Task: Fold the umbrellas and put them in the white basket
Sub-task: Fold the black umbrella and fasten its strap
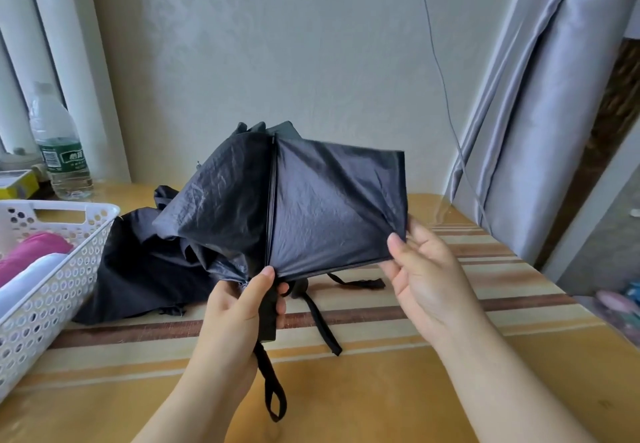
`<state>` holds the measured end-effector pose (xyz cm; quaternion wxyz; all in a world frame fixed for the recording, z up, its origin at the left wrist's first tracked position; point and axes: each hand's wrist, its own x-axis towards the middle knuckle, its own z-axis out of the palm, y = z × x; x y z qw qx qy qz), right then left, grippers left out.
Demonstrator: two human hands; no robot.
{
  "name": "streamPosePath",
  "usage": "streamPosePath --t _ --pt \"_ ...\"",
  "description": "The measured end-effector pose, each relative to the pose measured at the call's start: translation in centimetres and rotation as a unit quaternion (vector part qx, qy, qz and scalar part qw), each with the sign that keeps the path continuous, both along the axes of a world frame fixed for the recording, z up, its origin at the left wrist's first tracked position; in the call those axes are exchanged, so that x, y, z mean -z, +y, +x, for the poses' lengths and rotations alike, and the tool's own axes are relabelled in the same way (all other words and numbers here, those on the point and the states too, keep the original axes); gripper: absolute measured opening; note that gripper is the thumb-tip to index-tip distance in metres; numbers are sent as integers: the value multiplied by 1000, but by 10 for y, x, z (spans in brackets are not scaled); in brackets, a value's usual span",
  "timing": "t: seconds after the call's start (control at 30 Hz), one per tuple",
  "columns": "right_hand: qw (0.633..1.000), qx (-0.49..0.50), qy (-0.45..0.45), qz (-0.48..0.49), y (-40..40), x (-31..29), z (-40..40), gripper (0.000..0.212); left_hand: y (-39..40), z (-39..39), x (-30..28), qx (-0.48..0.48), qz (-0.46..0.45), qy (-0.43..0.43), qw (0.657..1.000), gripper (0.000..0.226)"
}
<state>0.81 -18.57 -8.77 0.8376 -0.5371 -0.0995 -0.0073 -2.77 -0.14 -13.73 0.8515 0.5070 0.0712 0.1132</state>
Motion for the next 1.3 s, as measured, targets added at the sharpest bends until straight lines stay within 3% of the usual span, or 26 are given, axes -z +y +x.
streamPosePath --t 0.1,0.17,0.27,0.37,0.43,0.57,0.77,0.9,1.1,1.23,1.3 --pt "992 -54 45 101 -6 2 -3 58 2 3 3 -3 11 9 1000 27" --pt "991 -63 63 99 -8 -2 -3 53 3 4 7 -2 24 12 1000 36" --pt "996 -67 52 22 -8 -8 -6 43 2 4 7 0 31 14 999 35" --pt "993 -24 2 -112 -10 -6 -10 84 2 3 4 7 22 13 1000 28" --pt "977 2 -44 -209 -7 -2 -14 97 3 4 3 7 15 17 1000 26" --pt "931 85 -87 -344 2 4 -10 83 2 3 3 6 24 18 1000 28" --pt "905 85 -115 -401 9 -3 -3 58 1 1 3 16 51 13 999 40" --pt "905 119 -107 -395 15 -4 2 40 2 0 1 24 67 14 997 40" --pt "859 217 -249 -390 10 -5 -8 65 -1 -1 -3 34 9 25 999 22" --pt "929 186 -187 -261 18 10 -21 73 3 0 -4 43 -9 43 998 23" --pt "972 140 -125 -142 21 8 -18 77 4 0 -3 46 -2 43 998 23"
